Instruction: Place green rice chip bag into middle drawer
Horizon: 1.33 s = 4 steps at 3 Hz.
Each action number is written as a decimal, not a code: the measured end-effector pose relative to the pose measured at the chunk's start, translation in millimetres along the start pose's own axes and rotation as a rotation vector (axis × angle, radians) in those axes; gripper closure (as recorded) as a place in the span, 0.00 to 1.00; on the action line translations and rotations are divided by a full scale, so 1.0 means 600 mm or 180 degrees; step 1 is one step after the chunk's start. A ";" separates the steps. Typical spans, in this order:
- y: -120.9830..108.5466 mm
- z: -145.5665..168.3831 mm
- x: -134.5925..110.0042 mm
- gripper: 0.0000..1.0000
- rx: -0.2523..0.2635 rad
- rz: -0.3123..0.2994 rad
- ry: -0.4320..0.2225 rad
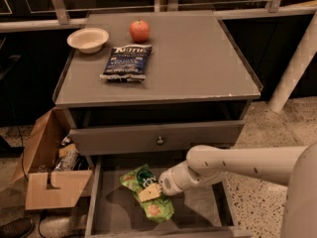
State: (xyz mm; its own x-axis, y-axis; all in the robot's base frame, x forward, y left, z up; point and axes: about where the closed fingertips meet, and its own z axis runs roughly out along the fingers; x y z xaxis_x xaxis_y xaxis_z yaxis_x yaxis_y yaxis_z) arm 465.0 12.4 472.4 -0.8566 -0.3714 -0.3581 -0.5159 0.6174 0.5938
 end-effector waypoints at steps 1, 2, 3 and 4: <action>-0.012 0.009 0.004 1.00 0.0020 0.0066 0.0011; -0.025 0.021 0.017 1.00 0.0060 0.0120 0.0086; -0.035 0.029 0.026 1.00 0.0084 0.0175 0.0144; -0.037 0.031 0.030 1.00 0.0088 0.0190 0.0160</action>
Offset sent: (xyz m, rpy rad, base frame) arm -0.0013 -0.0100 -0.0350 -0.0593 0.0569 -0.0266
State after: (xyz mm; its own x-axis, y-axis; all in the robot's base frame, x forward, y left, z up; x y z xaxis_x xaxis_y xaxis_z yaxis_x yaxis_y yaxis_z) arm 460.9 4.5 439.3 -0.8851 -0.3673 -0.2857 -0.4644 0.6581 0.5927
